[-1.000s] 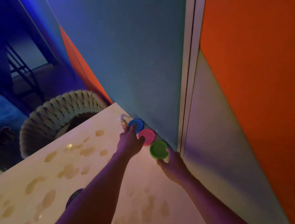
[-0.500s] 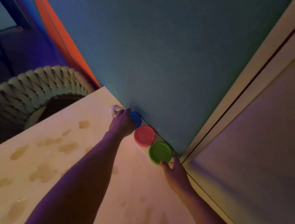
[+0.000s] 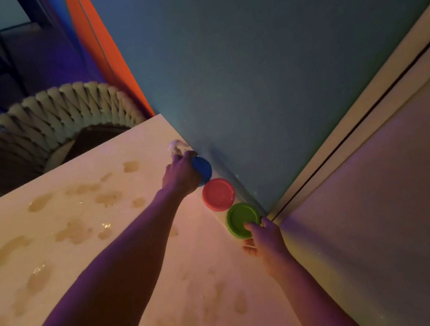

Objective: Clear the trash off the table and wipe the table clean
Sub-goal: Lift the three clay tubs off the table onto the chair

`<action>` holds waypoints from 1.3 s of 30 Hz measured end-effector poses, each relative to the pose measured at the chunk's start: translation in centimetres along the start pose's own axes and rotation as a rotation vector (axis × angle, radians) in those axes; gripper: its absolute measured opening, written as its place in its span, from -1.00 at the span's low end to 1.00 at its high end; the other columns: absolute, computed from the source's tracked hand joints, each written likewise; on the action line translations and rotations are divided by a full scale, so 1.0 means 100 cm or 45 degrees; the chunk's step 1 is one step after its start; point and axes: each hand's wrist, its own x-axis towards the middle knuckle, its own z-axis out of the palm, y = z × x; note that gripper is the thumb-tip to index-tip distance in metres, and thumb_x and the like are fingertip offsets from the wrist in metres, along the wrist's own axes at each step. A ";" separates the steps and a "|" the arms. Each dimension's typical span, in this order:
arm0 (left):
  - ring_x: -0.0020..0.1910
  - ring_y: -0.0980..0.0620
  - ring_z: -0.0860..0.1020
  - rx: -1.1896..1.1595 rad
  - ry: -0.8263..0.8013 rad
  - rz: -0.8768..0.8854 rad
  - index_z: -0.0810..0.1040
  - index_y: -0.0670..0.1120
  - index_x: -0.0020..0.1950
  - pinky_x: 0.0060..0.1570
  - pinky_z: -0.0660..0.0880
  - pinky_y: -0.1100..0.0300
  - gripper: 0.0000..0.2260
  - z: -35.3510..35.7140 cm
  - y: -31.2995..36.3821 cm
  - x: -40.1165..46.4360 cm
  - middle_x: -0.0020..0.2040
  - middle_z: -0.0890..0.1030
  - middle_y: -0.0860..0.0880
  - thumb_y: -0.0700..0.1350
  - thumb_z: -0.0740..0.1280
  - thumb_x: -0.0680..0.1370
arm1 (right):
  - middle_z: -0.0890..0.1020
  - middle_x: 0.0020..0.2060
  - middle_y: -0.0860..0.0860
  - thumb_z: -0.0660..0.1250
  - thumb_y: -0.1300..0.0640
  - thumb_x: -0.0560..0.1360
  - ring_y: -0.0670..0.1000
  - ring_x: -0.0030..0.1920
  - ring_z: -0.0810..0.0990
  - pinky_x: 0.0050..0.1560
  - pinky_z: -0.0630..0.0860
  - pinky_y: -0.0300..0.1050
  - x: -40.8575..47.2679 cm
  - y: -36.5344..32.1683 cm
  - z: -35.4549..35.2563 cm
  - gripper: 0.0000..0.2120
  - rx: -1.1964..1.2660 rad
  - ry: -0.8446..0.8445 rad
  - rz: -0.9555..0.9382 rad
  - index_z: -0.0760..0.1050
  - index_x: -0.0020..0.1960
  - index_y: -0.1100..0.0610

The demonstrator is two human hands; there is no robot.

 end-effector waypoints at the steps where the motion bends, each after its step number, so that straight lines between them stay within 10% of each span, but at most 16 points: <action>1: 0.22 -0.25 0.50 -0.017 0.013 -0.020 0.33 0.04 0.48 0.13 0.55 -0.13 -0.50 -0.004 -0.001 -0.008 0.37 0.39 -0.19 -0.17 0.29 0.55 | 0.61 0.01 0.19 0.38 0.21 0.52 0.15 -0.16 0.63 -0.20 0.62 0.04 -0.004 0.001 -0.002 -0.73 0.011 -0.008 -0.004 0.48 0.20 0.13; 11: 0.24 -0.21 0.45 -0.348 0.260 -0.215 0.34 0.04 0.47 0.21 0.52 -0.14 -0.45 -0.037 -0.028 -0.133 0.31 0.41 -0.14 -0.07 0.39 0.50 | 0.49 0.22 0.12 0.62 -0.12 0.00 0.13 0.05 0.62 -0.31 0.60 -0.13 -0.059 0.004 -0.028 -0.06 -0.283 -0.186 -0.273 0.44 0.35 -0.02; 18: 0.24 -0.14 0.45 -0.537 0.420 -0.349 0.31 0.06 0.47 0.12 0.57 -0.13 -0.38 -0.041 -0.052 -0.251 0.32 0.47 -0.07 0.03 0.44 0.45 | 0.45 0.24 0.09 0.57 -0.24 -0.11 0.11 0.16 0.55 0.08 0.63 0.16 -0.091 0.014 -0.039 0.14 -0.657 -0.270 -0.641 0.34 0.44 -0.06; 26: 0.30 -0.11 0.40 -0.623 0.493 -0.440 0.24 0.08 0.53 0.23 0.50 -0.13 -0.22 -0.031 -0.078 -0.361 0.35 0.39 -0.05 0.24 0.43 0.37 | 0.39 0.24 0.12 0.70 0.09 0.14 0.10 0.20 0.49 0.13 0.53 -0.08 -0.128 0.039 -0.029 -0.01 -0.871 -0.441 -0.870 0.30 0.47 0.06; 34: 0.29 -0.02 0.41 -0.714 0.658 -0.569 0.19 0.02 0.58 0.13 0.34 0.21 -0.20 -0.009 -0.121 -0.459 0.38 0.34 -0.05 0.09 0.51 0.44 | 0.53 0.18 0.08 0.61 -0.20 -0.10 0.07 0.14 0.57 0.12 0.61 0.07 -0.162 0.084 0.012 0.05 -1.015 -0.639 -0.936 0.41 0.34 0.01; 39: 0.34 -0.05 0.41 -0.742 0.739 -0.738 0.13 0.01 0.61 0.20 0.33 0.17 -0.18 0.005 -0.168 -0.526 0.43 0.33 -0.05 0.10 0.48 0.47 | 0.46 0.26 0.06 0.70 0.12 0.14 0.04 0.20 0.49 0.09 0.49 -0.11 -0.204 0.127 0.056 -0.07 -1.036 -0.750 -0.997 0.30 0.39 0.09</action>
